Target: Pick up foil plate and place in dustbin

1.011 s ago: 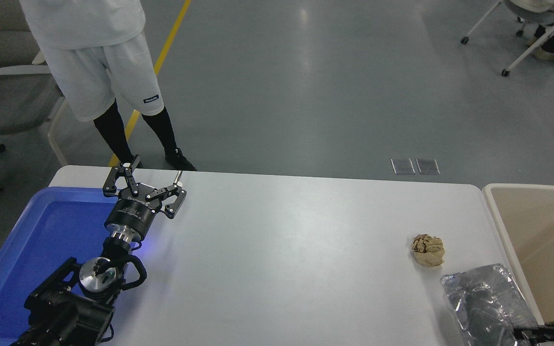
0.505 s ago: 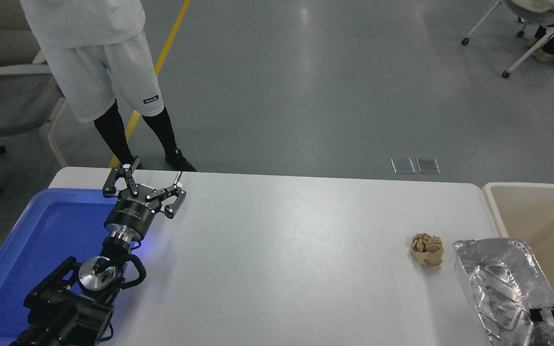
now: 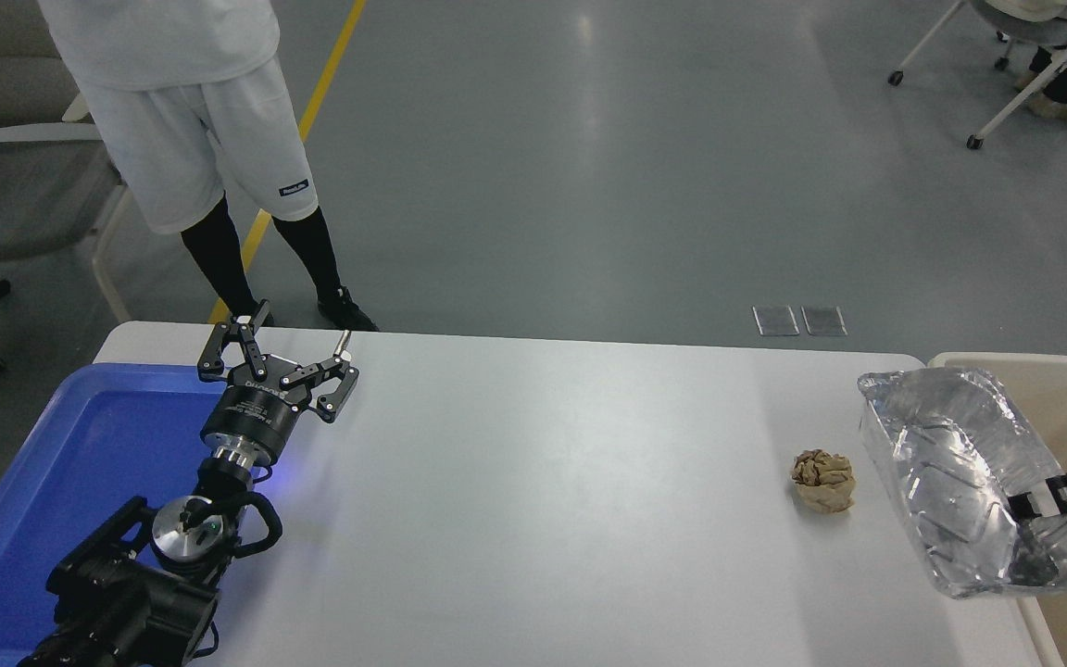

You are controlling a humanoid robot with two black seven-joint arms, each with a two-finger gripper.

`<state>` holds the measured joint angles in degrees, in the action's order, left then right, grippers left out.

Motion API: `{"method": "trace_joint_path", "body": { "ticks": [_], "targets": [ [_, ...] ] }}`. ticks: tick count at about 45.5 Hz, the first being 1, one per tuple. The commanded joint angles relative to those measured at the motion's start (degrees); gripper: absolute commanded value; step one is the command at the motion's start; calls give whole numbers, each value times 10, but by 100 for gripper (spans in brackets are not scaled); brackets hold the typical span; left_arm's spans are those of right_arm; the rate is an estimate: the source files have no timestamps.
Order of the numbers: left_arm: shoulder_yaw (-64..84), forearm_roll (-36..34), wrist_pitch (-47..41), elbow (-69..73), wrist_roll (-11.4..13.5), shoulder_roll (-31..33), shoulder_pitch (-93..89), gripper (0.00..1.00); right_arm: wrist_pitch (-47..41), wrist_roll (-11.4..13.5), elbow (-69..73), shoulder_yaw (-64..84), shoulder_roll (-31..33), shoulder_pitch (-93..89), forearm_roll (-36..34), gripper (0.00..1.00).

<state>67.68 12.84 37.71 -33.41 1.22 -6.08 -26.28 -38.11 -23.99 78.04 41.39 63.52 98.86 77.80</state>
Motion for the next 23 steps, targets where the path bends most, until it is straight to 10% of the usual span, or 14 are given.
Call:
{"method": "trace_joint_path", "body": {
  "ticks": [1,23],
  "targets": [
    [0,0,0,0,0,0,0,99,-69,0,-5,22,-69,98,-18,0],
    [0,0,1,0,0,0,0,99,-69,-4,-17,201,-183,266,-187,0]
  ]
}}
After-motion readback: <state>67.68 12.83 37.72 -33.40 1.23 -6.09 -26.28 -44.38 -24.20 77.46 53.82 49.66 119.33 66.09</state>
